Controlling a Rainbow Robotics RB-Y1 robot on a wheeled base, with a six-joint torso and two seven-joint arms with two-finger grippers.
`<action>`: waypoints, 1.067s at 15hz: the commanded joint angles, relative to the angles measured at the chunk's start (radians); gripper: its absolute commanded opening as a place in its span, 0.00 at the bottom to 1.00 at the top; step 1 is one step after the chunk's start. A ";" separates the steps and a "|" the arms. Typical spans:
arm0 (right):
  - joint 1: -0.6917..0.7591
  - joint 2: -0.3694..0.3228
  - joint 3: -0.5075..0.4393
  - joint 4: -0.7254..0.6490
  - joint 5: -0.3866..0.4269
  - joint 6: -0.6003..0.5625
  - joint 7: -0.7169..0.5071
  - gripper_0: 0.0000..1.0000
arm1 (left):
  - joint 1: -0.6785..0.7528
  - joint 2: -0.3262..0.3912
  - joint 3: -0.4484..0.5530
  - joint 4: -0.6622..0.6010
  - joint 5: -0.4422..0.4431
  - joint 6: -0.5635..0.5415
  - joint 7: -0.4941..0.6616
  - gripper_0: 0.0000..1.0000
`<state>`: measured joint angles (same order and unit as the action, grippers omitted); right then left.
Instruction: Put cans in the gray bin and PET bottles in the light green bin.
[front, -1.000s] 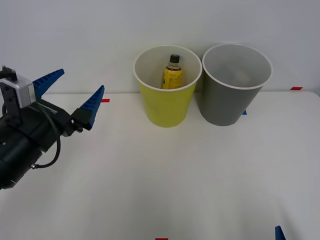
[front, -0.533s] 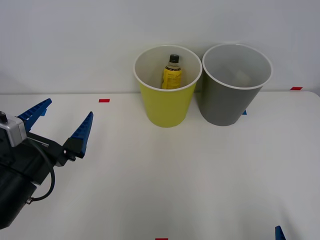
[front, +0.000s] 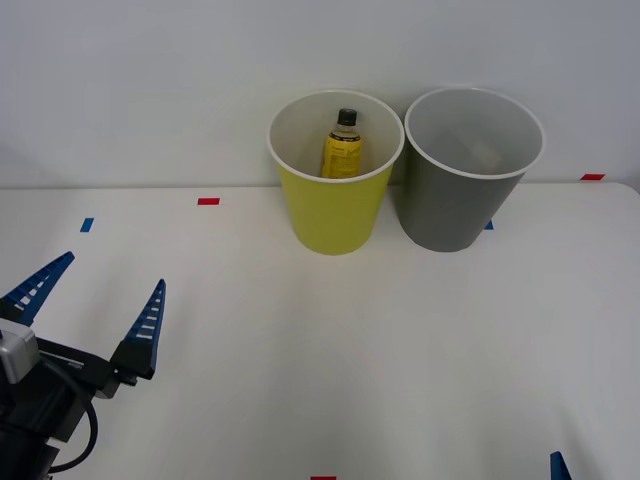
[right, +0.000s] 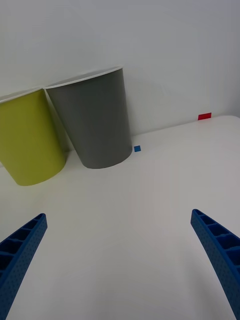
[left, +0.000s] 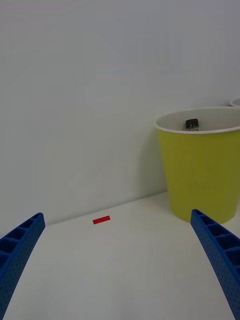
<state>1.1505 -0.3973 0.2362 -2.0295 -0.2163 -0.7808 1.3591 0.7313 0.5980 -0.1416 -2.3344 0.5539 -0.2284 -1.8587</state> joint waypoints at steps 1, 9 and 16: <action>0.000 0.000 0.000 0.000 0.000 0.000 0.000 1.00 | 0.071 -0.015 -0.013 0.040 -0.068 -0.029 0.104 1.00; 0.000 0.000 0.000 0.000 0.000 0.000 0.000 1.00 | 0.206 -0.119 -0.018 0.170 -0.213 -0.158 0.130 1.00; 0.000 0.000 0.000 0.000 0.000 0.000 0.000 1.00 | 0.281 -0.135 -0.058 0.267 -0.226 -0.362 0.158 1.00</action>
<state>1.1505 -0.3973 0.2362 -2.0294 -0.2163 -0.7808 1.3591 1.0118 0.4633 -0.1861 -2.0959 0.3291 -0.5530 -1.7065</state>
